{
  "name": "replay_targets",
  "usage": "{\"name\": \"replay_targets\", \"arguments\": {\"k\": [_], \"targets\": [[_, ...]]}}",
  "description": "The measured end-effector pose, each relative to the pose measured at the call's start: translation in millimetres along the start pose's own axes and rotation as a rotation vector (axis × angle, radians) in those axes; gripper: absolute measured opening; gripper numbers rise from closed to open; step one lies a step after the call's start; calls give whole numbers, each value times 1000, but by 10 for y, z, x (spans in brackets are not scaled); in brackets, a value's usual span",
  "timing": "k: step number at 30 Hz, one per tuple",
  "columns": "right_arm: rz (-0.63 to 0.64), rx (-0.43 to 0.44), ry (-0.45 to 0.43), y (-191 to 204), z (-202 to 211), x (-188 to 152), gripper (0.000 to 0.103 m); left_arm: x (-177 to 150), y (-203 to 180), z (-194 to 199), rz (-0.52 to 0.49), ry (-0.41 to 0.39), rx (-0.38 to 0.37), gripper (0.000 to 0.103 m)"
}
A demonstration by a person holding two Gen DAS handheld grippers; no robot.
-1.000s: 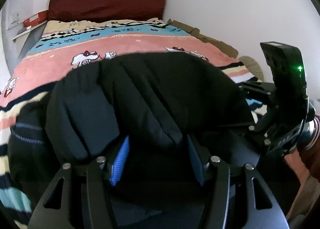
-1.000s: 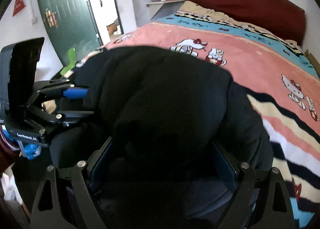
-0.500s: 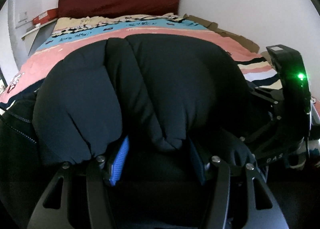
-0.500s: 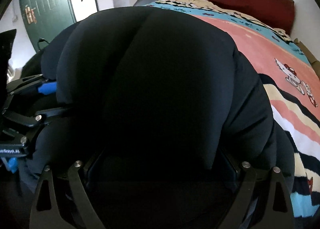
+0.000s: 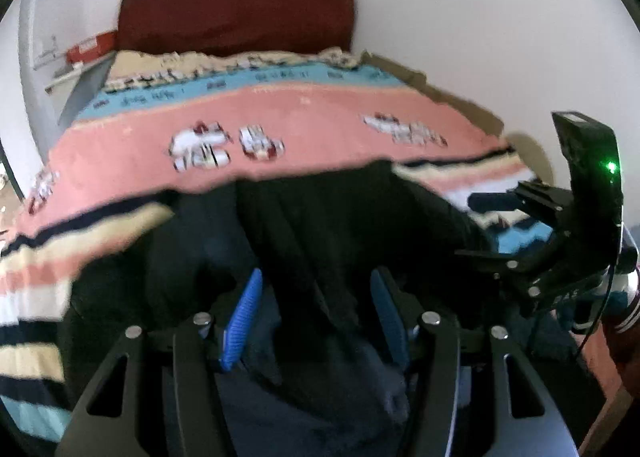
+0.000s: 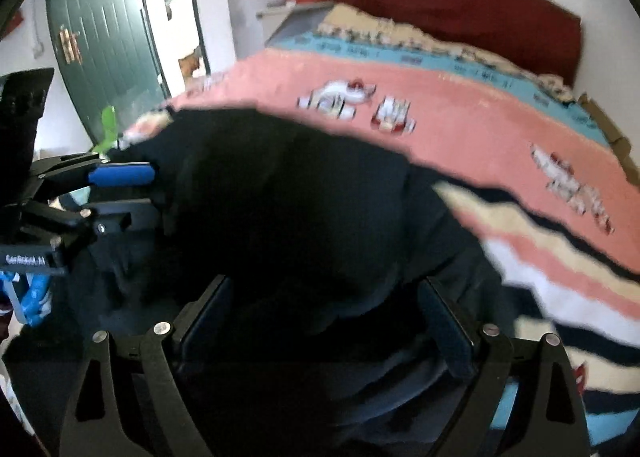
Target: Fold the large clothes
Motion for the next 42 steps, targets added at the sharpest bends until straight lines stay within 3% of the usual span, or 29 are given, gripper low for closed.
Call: {"name": "replay_targets", "arguments": {"k": [5,9,12,15,18,24,32,37,42], "targets": [[-36,-54,-83,-235,-23,560,92,336,297,-354,33,9,60,55],[-90,-67,-60,-384,-397,673,92,188,424,-692,68,51,73,55],[-73,-64,2,-352,-739,532,92,-43,418,-857,44,72,99,55],[-56,-79,84,-305,-1028,284,92,-199,395,-926,28,42,115,55],[-88,-73,60,-294,-1154,110,92,-269,395,-955,16,26,136,55],[-85,-77,77,-244,-1007,47,92,-310,290,-746,14,79,145,55],[-56,7,15,63,-103,-312,91,-610,-38,-138,-18,39,181,55],[-21,-12,106,152,-283,-681,91,-859,-62,-318,-26,71,203,56],[-10,-36,140,139,-563,-805,91,-939,-43,-417,-37,54,227,56]]}}
Point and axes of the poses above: each gripper's, at about its wrist camera, not at the fingertips, and z roughly against the way its jaws point, y to its left, x to its top, the point moved 10 cm from there along -z, roughly the way its jaws point, and after that the axes turned 2 degrees about -y, right-handed, at the moved point
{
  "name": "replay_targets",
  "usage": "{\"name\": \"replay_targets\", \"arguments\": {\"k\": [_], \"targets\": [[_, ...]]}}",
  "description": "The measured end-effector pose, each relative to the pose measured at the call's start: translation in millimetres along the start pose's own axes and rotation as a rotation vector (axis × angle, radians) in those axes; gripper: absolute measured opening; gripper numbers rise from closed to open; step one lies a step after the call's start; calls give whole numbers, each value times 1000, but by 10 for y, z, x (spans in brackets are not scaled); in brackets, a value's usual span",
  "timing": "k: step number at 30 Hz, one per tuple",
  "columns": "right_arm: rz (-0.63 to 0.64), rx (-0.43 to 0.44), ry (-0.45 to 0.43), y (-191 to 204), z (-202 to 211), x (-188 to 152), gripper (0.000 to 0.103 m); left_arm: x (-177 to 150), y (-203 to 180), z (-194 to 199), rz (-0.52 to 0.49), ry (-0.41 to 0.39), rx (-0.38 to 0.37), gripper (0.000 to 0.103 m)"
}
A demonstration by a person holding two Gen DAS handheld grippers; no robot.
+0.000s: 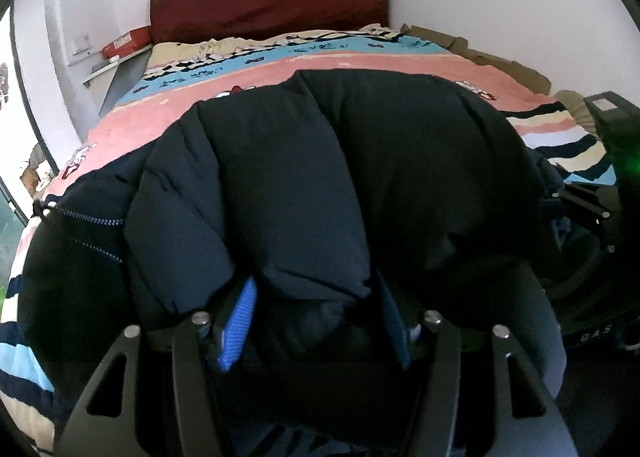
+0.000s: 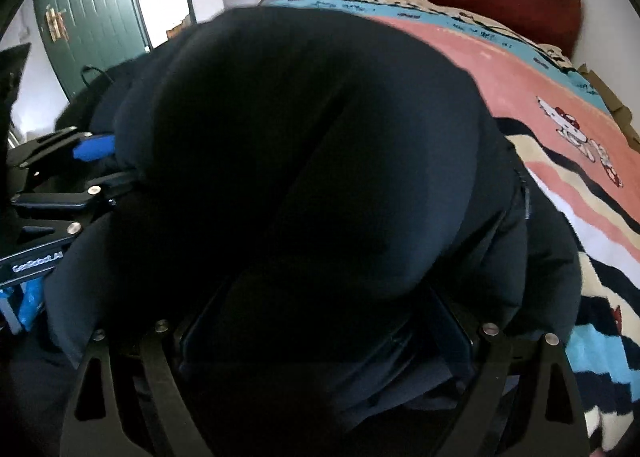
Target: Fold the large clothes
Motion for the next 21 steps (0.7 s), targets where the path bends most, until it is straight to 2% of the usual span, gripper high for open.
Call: {"name": "replay_targets", "arguments": {"k": [6,12,17,21], "targets": [[7,-18,17,-10,-74,-9,91,-32,10,-21,-10,11,19,56],[9,-64,22,-26,65,5,91,60,-10,122,-21,19,35,56],[-13,-113,16,-39,296,36,91,142,-4,576,-30,-13,70,56],[-73,-110,-8,-57,528,34,91,193,-20,997,-39,-66,103,56]]}}
Point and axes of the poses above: each gripper's, at about its wrist camera, not at the fingertips, and z roughly against the way its jaws point, y to its left, x to its top, the point moved 10 cm from there along -z, roughly the way its jaws point, and after that the axes turned 2 degrees about -y, right-handed, at the moved point
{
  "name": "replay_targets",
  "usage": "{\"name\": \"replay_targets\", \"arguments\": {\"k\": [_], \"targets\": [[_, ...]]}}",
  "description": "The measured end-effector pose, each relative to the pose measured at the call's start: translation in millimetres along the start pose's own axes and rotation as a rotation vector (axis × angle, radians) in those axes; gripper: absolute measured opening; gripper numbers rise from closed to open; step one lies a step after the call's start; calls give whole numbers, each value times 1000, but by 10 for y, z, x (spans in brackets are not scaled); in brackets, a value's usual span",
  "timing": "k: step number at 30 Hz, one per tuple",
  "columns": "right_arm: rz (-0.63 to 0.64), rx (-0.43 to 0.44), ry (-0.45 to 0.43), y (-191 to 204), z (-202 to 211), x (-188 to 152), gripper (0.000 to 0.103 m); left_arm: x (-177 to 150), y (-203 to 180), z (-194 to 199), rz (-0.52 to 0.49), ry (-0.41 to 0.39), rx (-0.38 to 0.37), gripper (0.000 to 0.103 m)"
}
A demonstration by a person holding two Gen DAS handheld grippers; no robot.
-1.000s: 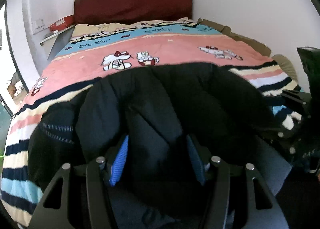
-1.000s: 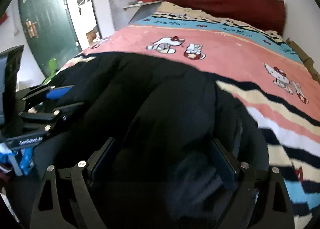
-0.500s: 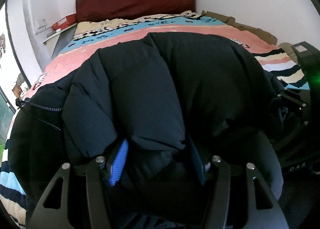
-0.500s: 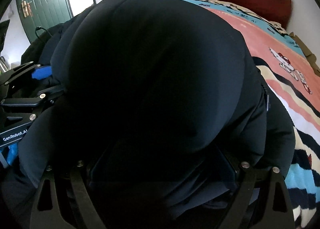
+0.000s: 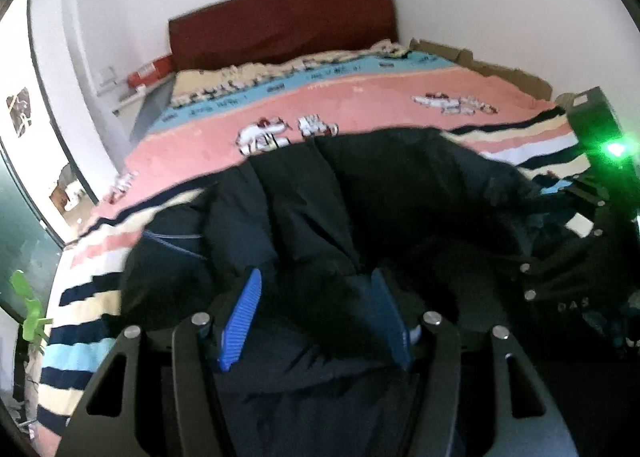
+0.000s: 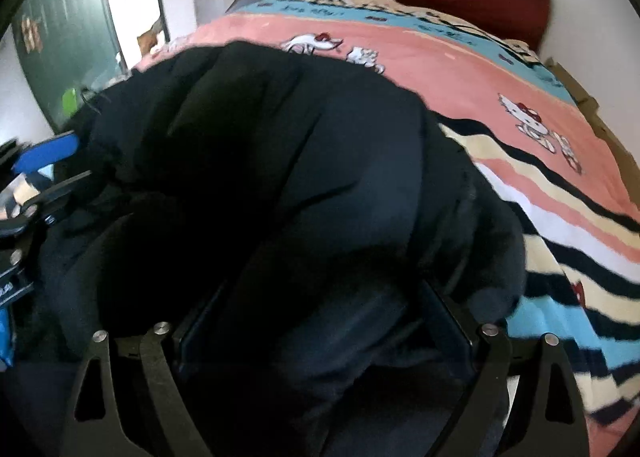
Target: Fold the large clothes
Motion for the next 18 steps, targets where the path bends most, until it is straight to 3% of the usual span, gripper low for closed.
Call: {"name": "replay_targets", "arguments": {"k": [9,18], "targets": [[18,14,-81,215,736,-197,91,-135,37,806,-7,-80,40,56],[-41,4,-125,26,1332,-699,92,-409,181,1357,-13,-112,91,59]]}}
Point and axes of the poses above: each gripper's, at about its wrist camera, not at the fingertips, and z roughly against the way its jaws point, y to its left, x to its top, the point moved 10 cm from there along -z, roughly the way its jaws point, and after that the axes turned 2 degrees about -y, right-handed, at the moved point
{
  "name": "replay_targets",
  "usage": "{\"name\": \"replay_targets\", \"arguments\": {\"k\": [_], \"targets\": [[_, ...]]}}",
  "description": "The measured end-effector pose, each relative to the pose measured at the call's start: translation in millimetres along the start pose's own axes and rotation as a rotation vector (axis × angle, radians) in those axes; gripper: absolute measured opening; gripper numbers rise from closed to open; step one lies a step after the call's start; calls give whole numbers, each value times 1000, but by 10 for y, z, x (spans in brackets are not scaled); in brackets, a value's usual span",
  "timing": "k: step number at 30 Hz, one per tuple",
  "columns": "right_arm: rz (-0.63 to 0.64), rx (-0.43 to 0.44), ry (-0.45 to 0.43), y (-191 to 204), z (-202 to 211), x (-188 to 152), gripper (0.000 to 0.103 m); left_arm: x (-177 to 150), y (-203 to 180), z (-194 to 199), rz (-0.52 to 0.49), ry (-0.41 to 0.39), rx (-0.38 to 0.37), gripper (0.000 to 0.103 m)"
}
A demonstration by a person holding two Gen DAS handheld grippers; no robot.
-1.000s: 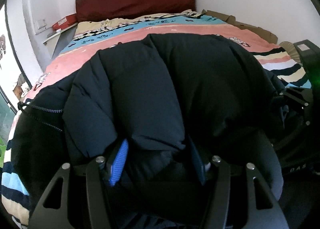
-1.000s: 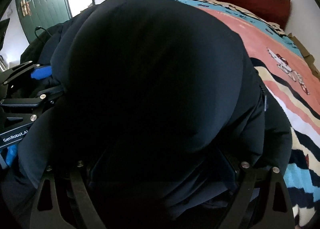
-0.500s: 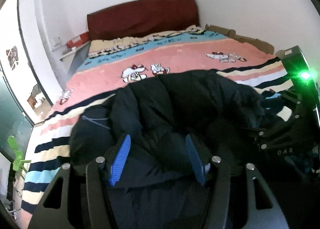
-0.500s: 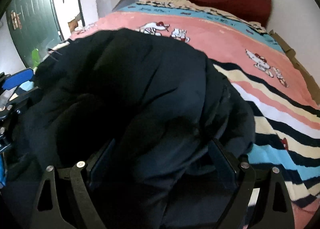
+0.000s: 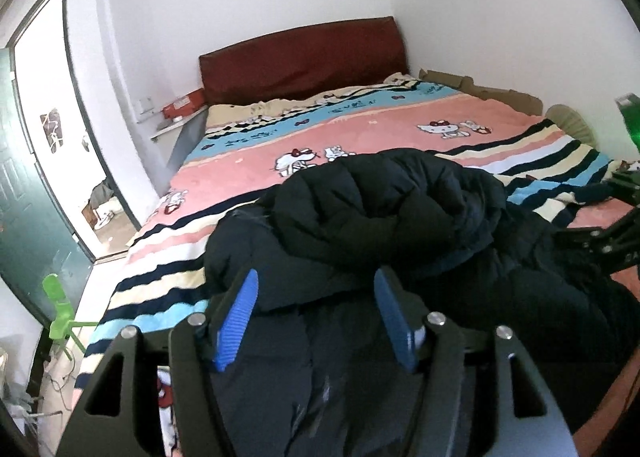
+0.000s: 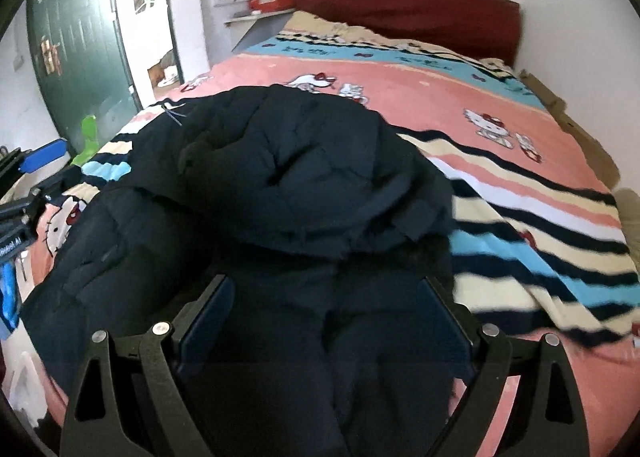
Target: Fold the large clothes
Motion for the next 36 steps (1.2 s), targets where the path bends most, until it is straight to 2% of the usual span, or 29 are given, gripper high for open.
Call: {"name": "replay_targets", "arguments": {"k": [13,21,25,26,28,36], "targets": [[-140,-91,64,-776,392,-874,97,-489,374,198,64,55,41,63],[-246,-102,123,-1101,405,-1347,102,-1083,972,136,183,166,90,64],[-295,-63,154,-1129,352,-1519,102,-1397,1191,117,244,221,51,64],[-306,-49,159,-1110,332,-1542,102,-1484,1233,116,269,236,20,64],[-331,-12,175,-1058,267,-1593,102,-1608,1281,106,322,257,-34,64],[-391,132,232,-755,10,-1719,102,-2076,1357,37,502,331,-151,64]]}}
Point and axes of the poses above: each gripper's, at about its wrist camera, not at the fingertips, and z roughly against the way its jaws point, y to its left, x to its top, the point moved 10 cm from there along -z, roughly the way its jaws point, and after that the axes turned 2 degrees about -y, right-handed, at the moved point
